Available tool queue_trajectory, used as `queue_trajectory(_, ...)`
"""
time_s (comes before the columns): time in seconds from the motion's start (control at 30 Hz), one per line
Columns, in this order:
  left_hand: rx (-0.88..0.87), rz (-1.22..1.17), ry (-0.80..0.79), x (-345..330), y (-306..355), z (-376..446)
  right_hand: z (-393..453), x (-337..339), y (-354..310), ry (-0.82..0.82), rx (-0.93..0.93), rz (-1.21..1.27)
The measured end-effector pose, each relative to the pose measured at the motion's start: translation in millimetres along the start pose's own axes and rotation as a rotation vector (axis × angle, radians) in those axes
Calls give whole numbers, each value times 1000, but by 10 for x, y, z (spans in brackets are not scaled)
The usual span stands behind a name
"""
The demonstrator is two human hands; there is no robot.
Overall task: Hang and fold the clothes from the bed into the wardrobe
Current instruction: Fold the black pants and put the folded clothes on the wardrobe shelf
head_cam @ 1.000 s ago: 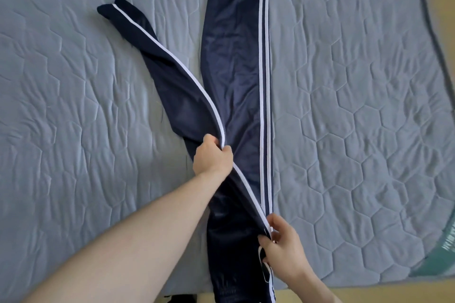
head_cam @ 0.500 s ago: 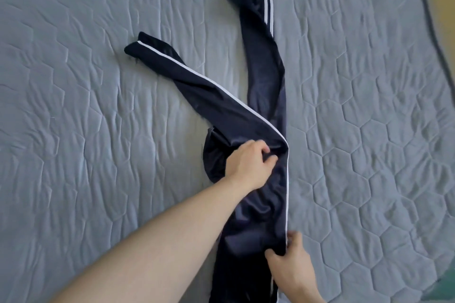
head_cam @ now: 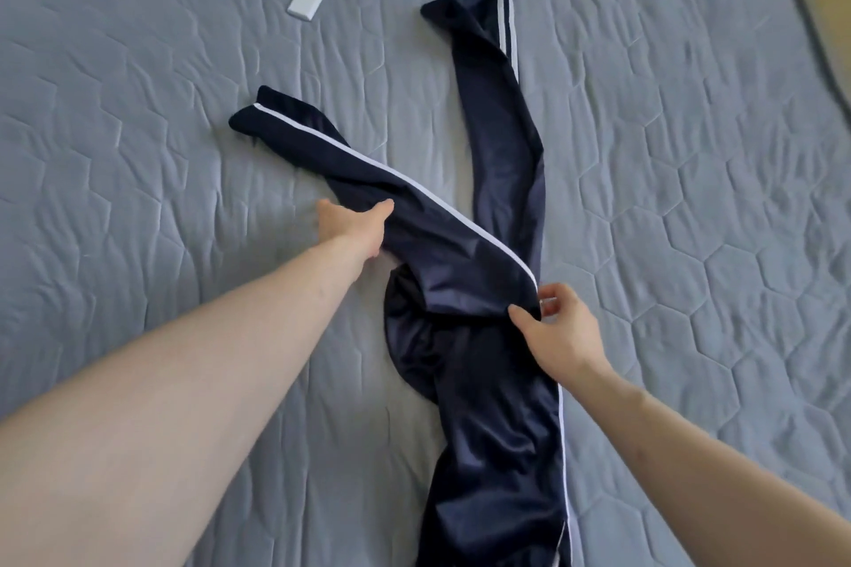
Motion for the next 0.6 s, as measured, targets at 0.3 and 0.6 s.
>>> queue_trajectory(0.3, -232, -328, 24, -148, 806, -147, -506, 113, 2, -6, 174, 333)
queue_trajectory(0.6, -850, 7, -182, -890, 2093, -967, -449, 327, 57, 66, 65, 422)
Point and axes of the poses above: each hand's wrist, its own z-axis towards the middle knuckle, its own x-axis out of the back of the hand, y = z × x, the point moved 6 cm from there along z, towards the middle knuckle, and after that the axes turned 9 degrees about -z, right-handed, at the moved point
